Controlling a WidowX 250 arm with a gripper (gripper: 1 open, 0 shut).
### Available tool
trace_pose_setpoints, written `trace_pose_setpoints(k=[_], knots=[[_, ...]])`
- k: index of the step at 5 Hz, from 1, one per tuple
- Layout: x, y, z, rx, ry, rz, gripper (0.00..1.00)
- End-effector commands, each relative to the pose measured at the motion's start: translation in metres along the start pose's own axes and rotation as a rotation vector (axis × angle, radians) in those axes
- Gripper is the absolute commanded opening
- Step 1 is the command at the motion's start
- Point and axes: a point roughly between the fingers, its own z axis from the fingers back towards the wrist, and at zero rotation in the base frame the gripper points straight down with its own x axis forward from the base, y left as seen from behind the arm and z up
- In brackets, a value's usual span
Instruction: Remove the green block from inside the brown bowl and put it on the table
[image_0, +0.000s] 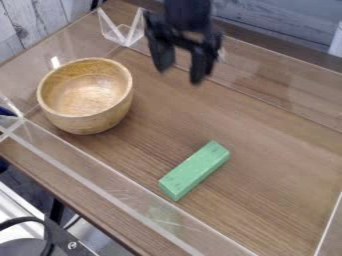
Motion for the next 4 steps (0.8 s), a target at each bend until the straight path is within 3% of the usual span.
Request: trace_pose_setpoints(k=[1,2,3,4], knots=[[0.018,0.043,0.031,0.028,-0.083,0.091,1.00],[0.016,0.082,0.041,0.046,-0.097,0.201,1.00],[0.013,0.101,0.030,0.040,-0.090,0.265,1.00],[0.019,0.095,0.019,0.021,-0.077,0.273,1.00]])
